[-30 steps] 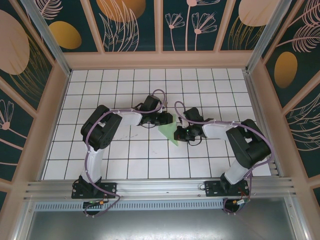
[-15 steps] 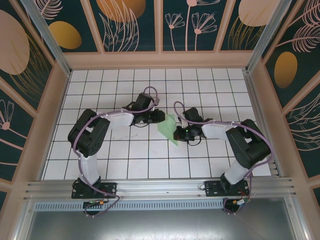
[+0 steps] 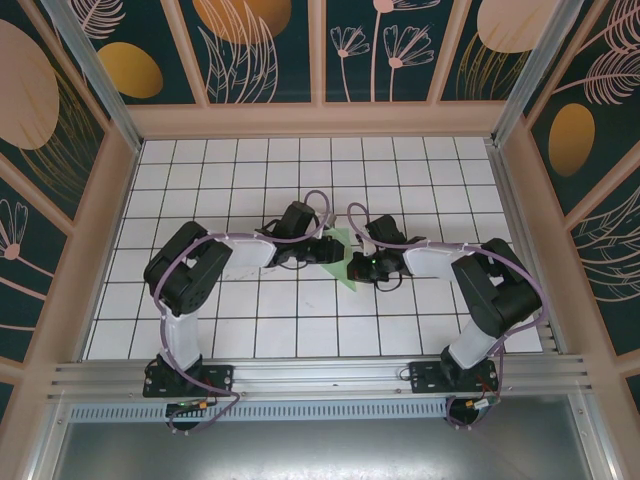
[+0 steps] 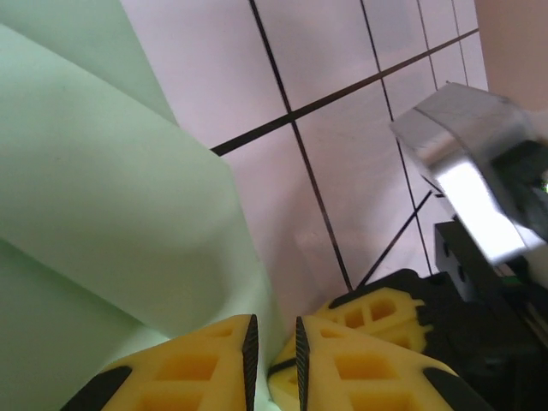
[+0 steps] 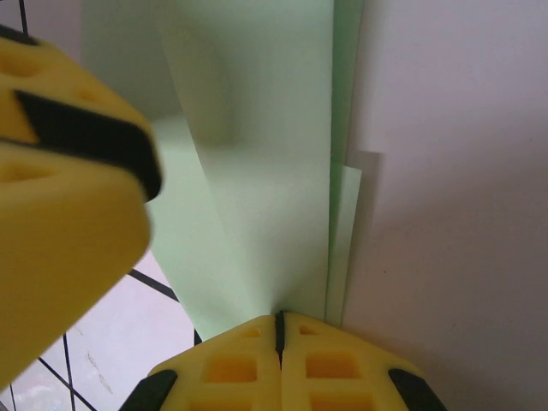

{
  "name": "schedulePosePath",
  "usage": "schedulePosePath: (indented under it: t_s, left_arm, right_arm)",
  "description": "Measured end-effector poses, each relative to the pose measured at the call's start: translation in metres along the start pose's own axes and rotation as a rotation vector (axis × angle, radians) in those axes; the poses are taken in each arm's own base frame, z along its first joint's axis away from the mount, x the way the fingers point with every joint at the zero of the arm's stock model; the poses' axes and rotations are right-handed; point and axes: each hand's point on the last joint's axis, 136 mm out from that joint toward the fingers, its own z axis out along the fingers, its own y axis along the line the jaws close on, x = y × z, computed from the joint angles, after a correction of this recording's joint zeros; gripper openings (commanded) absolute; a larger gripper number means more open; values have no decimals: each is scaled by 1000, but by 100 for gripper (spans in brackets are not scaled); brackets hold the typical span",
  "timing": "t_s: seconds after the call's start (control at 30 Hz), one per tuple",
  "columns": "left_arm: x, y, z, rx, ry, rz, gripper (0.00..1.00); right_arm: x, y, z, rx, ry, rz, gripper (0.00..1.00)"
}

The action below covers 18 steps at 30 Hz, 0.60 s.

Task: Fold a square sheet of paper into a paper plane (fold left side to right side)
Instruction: Fourth fold the wing at the center of the table.

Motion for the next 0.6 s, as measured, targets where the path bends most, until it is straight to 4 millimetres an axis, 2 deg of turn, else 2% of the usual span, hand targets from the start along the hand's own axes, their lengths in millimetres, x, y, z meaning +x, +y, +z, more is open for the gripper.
schedulePosePath:
  t_s: [0.2,0.4,0.6]
  left_arm:
    - [-1,12,15,-16,18,-14,23]
    - [-12,13,21,-37,3,1,22]
    - [-15,17,24,-78,19,6,22]
  right_arm:
    - [0,0,0,5,-2,-4,0]
    - [0,0,0,7,0,-4,0]
    - [0,-1,1,15,2,-7,0]
